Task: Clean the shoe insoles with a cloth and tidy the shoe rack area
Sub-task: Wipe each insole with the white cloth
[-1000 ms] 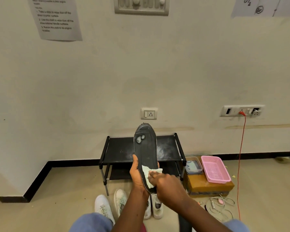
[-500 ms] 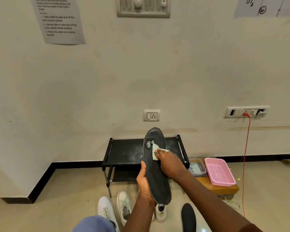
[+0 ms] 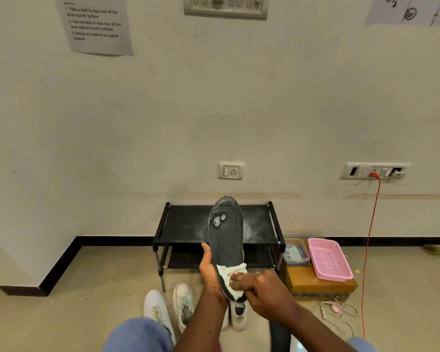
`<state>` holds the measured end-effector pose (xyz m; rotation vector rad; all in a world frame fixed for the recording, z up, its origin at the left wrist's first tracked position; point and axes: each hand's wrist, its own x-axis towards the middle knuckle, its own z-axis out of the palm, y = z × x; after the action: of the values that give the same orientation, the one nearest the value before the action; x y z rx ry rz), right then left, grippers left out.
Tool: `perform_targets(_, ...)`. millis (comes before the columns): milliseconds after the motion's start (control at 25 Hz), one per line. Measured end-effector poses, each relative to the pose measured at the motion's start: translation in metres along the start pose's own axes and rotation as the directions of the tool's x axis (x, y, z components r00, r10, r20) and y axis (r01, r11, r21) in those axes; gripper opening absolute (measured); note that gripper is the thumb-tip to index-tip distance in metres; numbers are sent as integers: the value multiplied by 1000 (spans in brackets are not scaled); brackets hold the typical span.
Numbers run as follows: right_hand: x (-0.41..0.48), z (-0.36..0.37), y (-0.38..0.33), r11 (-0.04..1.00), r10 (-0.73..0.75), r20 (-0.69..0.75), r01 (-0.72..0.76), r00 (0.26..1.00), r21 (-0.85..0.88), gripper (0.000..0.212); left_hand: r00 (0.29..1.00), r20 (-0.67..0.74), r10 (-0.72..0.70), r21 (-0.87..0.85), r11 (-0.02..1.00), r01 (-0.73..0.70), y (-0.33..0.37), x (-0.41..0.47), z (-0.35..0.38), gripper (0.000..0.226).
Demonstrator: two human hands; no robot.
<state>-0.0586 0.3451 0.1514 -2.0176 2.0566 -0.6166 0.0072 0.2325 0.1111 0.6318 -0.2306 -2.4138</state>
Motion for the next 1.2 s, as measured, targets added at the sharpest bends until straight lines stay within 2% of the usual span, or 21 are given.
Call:
perform_targets(120, -3, 8, 11, 997, -81, -65, 81, 995, -11, 38, 1000, -6, -14, -36, 999, 14, -1, 0, -1, 64)
perform_targets(280, 18, -1, 17, 977, -141, -85, 125, 986, -175, 35, 990, 86, -111, 62, 992, 106, 2, -4, 2, 72)
perform_targets(400, 46, -17, 20, 960, -68, -30, 57, 997, -273, 45, 980, 197, -37, 51, 998, 27, -2, -13, 10, 57)
perform_targets(480, 59, -25, 21, 947, 35, 15, -28, 999, -321, 50, 970, 242, 12, 22, 1000, -18, -5, -15, 11, 75)
perform_targets(560, 66, -30, 25, 944, 58, 45, -40, 997, -327, 53, 968, 249, 20, 0, 1000, -21, -7, -18, 10, 77)
perform_targets(640, 64, -34, 30, 967, 41, 103, -14, 994, -255, 53, 975, 222, 9, 26, 1000, -15, -3, -23, 11, 59)
perform_targets(720, 57, -38, 34, 975, 1, 169, 37, 986, -219, 58, 991, 133, 0, 87, 996, -12, 3, -20, 11, 40)
perform_targets(800, 51, -38, 41, 963, -31, 183, 79, 983, -259, 59, 999, 51, 5, 157, 988, -13, 6, -11, 8, 49)
perform_targets(880, 48, -37, 44, 955, -95, 89, 116, 992, -272, 51, 999, 49, 19, 204, 979, -28, 6, -11, 8, 49)
perform_targets(960, 45, -35, 43, 961, -150, 2, 146, 989, -233, 44, 993, 115, 28, 172, 984, -47, 9, -15, 12, 32)
perform_targets(1000, 42, -36, 40, 967, -164, -21, 157, 986, -203, 41, 990, 138, 35, 169, 984, -58, 10, -14, 13, 41)
perform_targets(1080, 34, -35, 32, 962, -208, -20, 201, 978, -183, 37, 953, 300, 33, 147, 986, -80, 17, -15, 16, 69)
perform_targets(1120, 30, -32, 30, 953, -252, -11, 246, 968, -179, 37, 902, 425, 74, 80, 990, -119, 20, -15, 17, 73)
perform_targets(1160, 27, -29, 27, 945, -283, 16, 282, 959, -168, 37, 848, 526, 70, 18, 996, -93, 19, -11, 9, 78)
perform_targets(1200, 24, -27, 25, 942, -293, 54, 298, 954, -155, 39, 795, 606, -7, 5, 1000, 5, 21, -12, 10, 80)
